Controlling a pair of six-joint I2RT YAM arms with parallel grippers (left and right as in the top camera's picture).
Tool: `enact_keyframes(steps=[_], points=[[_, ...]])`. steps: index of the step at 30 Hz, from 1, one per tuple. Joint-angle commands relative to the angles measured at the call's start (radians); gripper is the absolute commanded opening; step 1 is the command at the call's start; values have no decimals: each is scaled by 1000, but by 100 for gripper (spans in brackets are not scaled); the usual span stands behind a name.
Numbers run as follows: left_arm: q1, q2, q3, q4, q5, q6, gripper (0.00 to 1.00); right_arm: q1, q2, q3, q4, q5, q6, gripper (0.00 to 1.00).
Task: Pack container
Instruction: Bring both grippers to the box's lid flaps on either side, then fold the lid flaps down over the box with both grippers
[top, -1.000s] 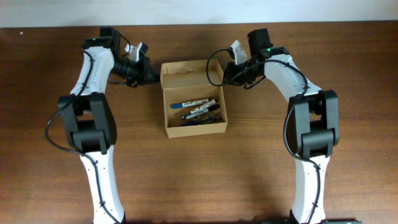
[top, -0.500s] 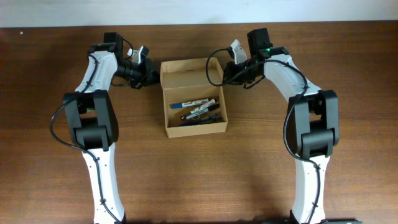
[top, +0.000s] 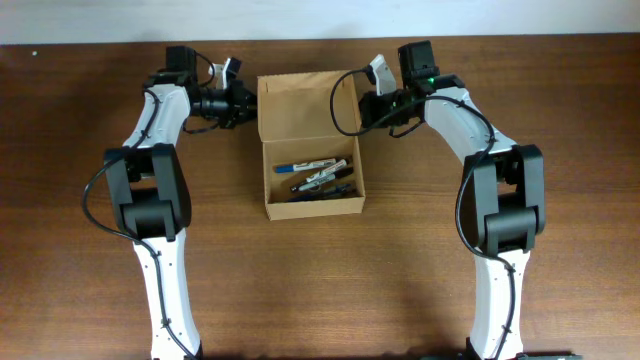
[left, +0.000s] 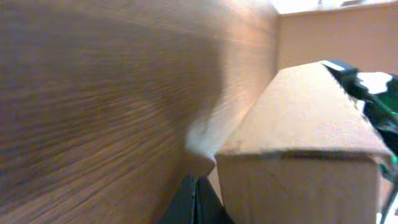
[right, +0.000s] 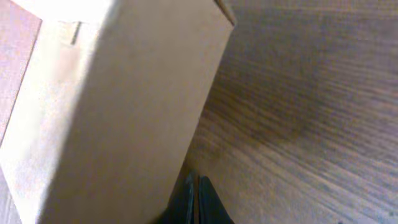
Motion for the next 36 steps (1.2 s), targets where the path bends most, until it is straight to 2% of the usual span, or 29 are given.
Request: enact_keyframes(steps=[1, 5, 9, 16, 19, 24, 32, 36], points=[[8, 13, 32, 32, 131, -8, 3, 4, -6, 16, 10, -29, -15, 4], [8, 12, 117, 13, 148, 3, 3, 4, -13, 56, -13, -28, -37, 4], [6, 12, 263, -72, 139, 20, 2, 5, -29, 167, -148, 34, -124, 4], [-11, 12, 483, -421, -29, 199, 2, 5, -29, 361, -351, 78, -209, 4], [-21, 12, 549, -519, -49, 240, 2, 8, -29, 426, -422, 90, -230, 4], [-52, 12, 633, -666, -161, 276, 2, 29, -30, 518, -520, 111, -298, 4], [-123, 12, 713, -864, -391, 294, 2, 130, -35, 630, -694, 303, -364, 4], [-137, 6, 723, -891, -398, 334, 2, 156, -40, 654, -744, 295, -378, 4]])
